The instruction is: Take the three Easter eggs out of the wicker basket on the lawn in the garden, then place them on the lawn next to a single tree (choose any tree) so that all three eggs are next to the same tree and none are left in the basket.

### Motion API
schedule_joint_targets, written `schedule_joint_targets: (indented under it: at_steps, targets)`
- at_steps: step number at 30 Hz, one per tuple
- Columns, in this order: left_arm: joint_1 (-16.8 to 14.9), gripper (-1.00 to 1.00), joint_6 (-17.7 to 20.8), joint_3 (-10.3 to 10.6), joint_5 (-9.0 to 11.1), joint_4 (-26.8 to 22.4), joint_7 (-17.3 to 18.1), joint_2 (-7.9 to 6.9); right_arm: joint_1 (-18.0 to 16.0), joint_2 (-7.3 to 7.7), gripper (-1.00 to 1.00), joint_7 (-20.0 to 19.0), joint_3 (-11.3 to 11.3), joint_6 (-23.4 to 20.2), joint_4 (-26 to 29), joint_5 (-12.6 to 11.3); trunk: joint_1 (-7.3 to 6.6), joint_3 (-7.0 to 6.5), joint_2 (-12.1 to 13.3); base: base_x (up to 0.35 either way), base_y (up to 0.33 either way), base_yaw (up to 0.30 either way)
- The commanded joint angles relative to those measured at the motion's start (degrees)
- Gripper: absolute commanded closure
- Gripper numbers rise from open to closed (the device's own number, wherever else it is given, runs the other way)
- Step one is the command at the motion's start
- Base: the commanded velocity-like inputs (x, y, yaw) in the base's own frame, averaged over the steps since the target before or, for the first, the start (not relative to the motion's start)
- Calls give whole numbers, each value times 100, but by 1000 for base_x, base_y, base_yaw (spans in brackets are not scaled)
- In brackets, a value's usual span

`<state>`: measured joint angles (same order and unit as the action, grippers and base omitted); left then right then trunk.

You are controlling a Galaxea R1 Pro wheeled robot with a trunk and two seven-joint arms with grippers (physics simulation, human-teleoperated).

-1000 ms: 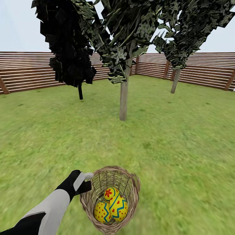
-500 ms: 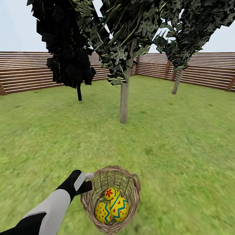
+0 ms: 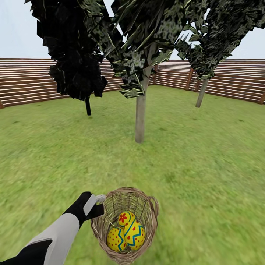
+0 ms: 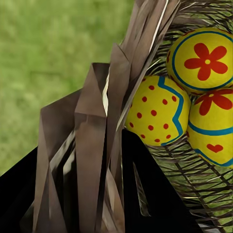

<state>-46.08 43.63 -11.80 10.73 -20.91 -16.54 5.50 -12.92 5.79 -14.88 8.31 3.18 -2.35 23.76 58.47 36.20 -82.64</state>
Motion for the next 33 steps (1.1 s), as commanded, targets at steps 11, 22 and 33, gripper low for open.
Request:
schedule_joint_targets:
  at_steps: [11,22,33]
  targets:
    - [-1,100,5,-24,113,-10,-51,4,-8,5,-100,-6,48,33,-20,22,3,5,-3,336,0,0]
    - [-3,100,5,-24,112,-10,-51,4,-8,9,-100,-12,48,33,-20,41,3,5,-3,336,0,-64]
    - [1,100,5,-24,113,-10,-51,4,-8,9,-100,2,40,33,-20,41,3,5,-3,336,0,0]
